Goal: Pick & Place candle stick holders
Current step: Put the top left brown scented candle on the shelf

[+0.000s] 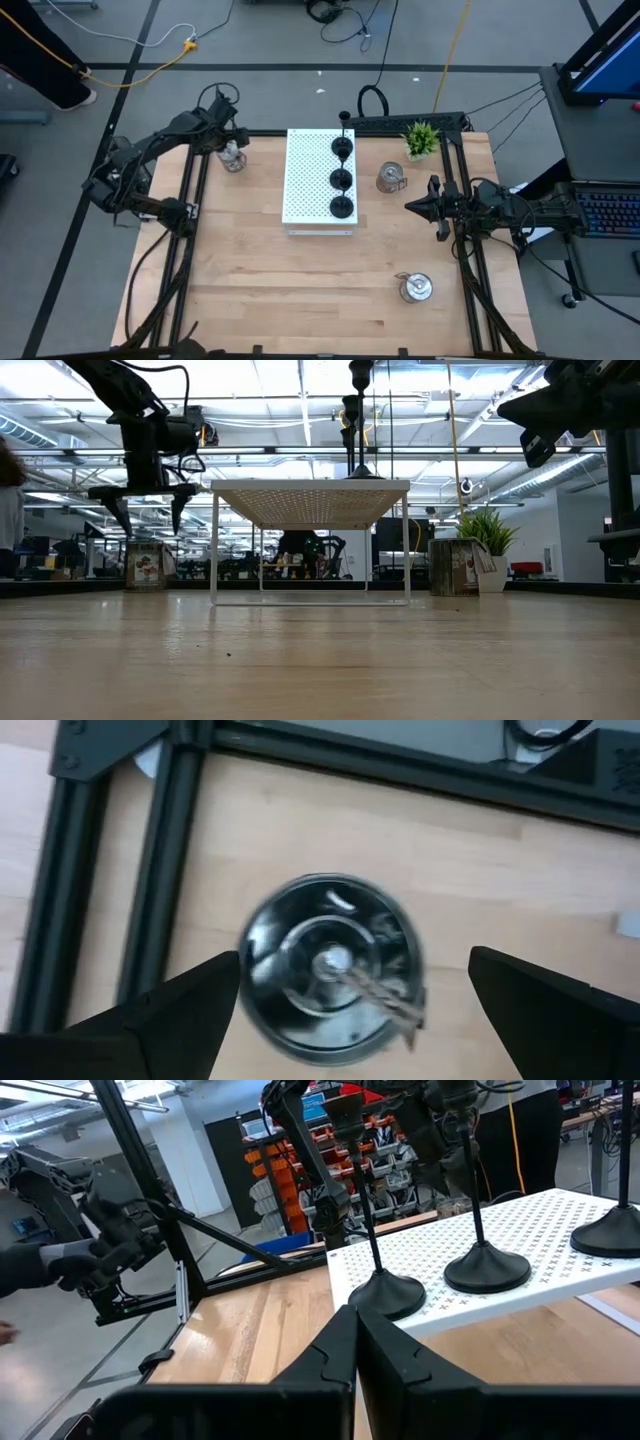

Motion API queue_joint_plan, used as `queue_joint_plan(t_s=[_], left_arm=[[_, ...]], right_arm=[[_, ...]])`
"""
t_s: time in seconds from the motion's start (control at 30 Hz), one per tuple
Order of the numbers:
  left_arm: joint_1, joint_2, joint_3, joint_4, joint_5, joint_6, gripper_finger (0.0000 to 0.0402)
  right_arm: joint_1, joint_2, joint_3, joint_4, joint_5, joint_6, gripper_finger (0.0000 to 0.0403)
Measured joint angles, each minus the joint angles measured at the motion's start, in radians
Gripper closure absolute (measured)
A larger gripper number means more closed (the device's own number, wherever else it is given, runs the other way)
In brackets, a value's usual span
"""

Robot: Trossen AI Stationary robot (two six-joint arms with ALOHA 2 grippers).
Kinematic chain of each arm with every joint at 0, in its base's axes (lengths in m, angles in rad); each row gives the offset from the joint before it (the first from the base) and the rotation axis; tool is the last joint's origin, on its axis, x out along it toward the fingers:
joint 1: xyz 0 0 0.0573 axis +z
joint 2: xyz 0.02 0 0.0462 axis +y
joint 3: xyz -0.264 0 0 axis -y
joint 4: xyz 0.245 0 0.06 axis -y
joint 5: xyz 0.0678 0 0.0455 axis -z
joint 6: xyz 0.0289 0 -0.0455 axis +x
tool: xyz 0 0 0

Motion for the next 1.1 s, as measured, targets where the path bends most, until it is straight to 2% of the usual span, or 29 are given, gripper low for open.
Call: queue_joint_plan(t_s=[0.57, 0.87, 1.1], left_arm=[[0.014, 0.001, -0.006, -0.021, -0.004, 0.049, 0.0002], [0.015, 0.091, -0.008, 0.002, 0.012, 0.038, 0.0002], [0.018, 0.098, -0.008, 0.04, 0.005, 0.025, 0.0002]], right_arm=[[0.0, 0.0, 0.0, 0.0, 0.0, 0.009, 0.0403], [0.0, 0.0, 0.0, 0.0, 0.0, 0.02, 0.0403], [0.0, 0.0, 0.0, 0.0, 0.0, 0.039, 0.0403]])
